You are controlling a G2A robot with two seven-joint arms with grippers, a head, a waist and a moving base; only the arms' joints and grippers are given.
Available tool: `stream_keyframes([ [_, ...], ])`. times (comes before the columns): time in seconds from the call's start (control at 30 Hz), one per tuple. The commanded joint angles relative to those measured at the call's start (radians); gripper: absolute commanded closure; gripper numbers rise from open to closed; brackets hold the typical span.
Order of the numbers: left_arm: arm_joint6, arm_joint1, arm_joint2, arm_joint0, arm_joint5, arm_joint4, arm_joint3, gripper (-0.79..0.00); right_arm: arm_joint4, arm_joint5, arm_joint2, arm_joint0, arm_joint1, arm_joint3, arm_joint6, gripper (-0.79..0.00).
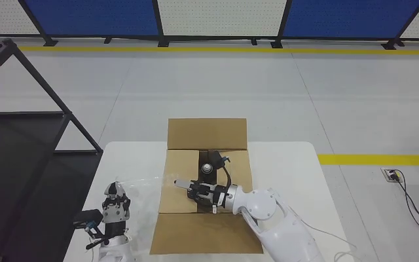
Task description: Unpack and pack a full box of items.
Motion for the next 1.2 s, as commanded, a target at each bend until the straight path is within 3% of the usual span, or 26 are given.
stream_keyframes([
  [0.0, 0.005, -0.001, -0.005, 0.004, -0.006, -0.006, -0.005, 0.000, 0.000, 0.000, 0.000, 0.000, 0.000, -0.001, 0.000, -0.785],
  [1.17, 0.069, -0.024, -0.077, 0.051, -0.041, -0.062, -0.075, 0.000, -0.007, 0.010, -0.004, 0.002, -0.004, -0.007, 0.003, -0.785],
])
